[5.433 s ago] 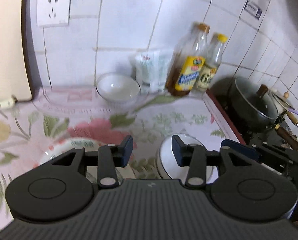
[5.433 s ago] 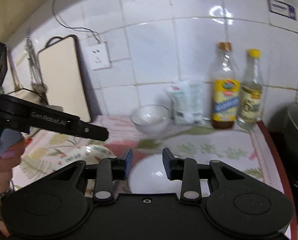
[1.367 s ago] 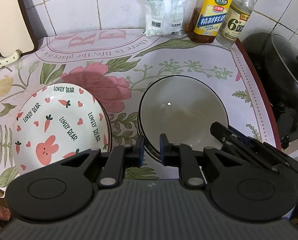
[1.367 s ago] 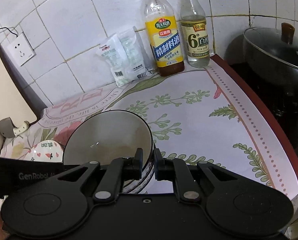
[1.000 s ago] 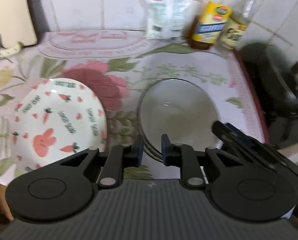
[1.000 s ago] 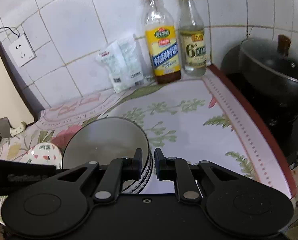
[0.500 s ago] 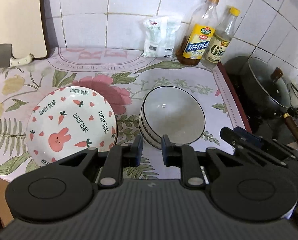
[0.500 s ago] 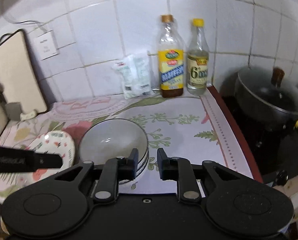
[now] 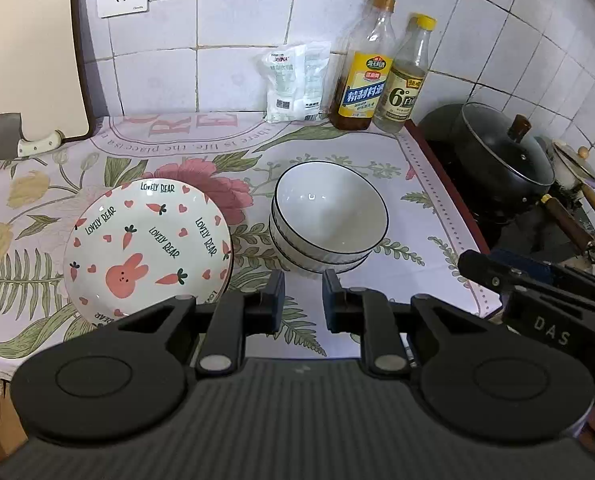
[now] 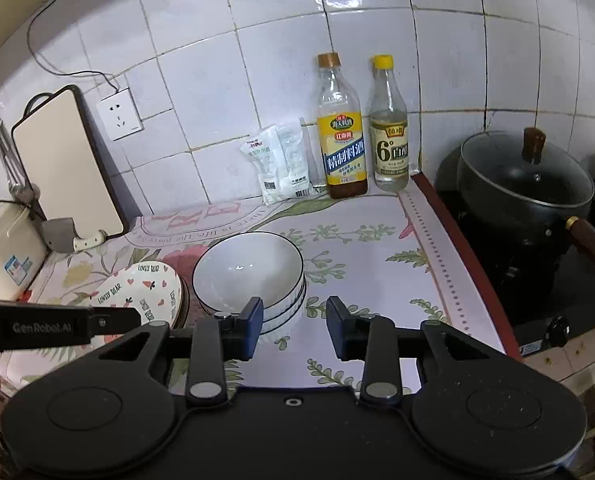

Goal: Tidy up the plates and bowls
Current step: 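Open both tools and withdraw them from the bowl stack, then reach both tools to the white bowl stack and grasp its rim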

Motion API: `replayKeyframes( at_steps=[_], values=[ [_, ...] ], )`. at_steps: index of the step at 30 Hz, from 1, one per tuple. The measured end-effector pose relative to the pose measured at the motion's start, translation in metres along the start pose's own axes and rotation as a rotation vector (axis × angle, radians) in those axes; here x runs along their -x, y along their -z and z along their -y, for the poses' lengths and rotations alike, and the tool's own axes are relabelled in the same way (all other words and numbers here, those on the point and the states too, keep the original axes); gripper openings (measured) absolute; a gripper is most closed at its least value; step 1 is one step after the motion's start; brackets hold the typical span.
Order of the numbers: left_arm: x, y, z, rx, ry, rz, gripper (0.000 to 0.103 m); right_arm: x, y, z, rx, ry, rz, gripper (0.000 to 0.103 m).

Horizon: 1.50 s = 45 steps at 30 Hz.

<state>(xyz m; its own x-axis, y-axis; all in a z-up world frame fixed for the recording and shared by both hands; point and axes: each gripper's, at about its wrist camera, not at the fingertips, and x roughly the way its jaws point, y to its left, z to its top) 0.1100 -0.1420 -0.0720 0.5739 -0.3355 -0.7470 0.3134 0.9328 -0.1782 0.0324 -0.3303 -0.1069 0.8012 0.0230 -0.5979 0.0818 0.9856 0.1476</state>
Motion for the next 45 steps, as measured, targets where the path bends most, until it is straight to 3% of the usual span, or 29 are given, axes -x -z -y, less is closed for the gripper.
replayKeyframes(
  at_steps=[5,10,14,17,18,21,25,29,36,39,45],
  values=[
    [-0.004,0.008,-0.004,-0.072,-0.034,0.042,0.020,0.007,0.001,0.006,0.080,0.010,0.044,0.040],
    [-0.013,0.015,-0.019,-0.052,-0.023,0.091,0.024,0.001,0.002,0.020,0.096,-0.009,0.074,0.043],
    [-0.020,0.017,-0.027,-0.038,-0.002,0.087,0.025,-0.012,0.014,0.026,0.156,0.048,0.091,0.043],
    [-0.022,0.015,-0.034,-0.010,0.026,0.110,0.030,-0.023,0.024,0.034,0.177,0.031,0.107,0.044],
    [-0.022,0.015,-0.036,0.006,0.040,0.121,0.035,-0.027,0.027,0.035,0.180,0.025,0.112,0.047],
    [-0.027,0.016,-0.040,0.040,0.063,0.156,0.039,-0.044,0.039,0.036,0.192,-0.025,0.135,0.054],
    [-0.040,0.015,-0.043,0.111,0.102,0.162,0.041,-0.074,0.056,0.034,0.223,-0.084,0.116,0.060],
    [-0.057,0.014,-0.044,0.170,0.140,0.172,0.052,-0.102,0.068,0.033,0.192,-0.152,0.102,0.070],
    [-0.106,0.008,-0.046,0.265,0.187,0.083,0.058,-0.144,0.078,0.016,0.220,-0.226,0.070,0.077],
    [-0.127,0.006,-0.051,0.324,0.208,0.026,0.058,-0.158,0.078,0.009,0.240,-0.240,0.066,0.090],
    [-0.148,0.004,-0.051,0.378,0.225,-0.042,0.058,-0.173,0.077,0.000,0.271,-0.275,0.086,0.093]
  ],
)
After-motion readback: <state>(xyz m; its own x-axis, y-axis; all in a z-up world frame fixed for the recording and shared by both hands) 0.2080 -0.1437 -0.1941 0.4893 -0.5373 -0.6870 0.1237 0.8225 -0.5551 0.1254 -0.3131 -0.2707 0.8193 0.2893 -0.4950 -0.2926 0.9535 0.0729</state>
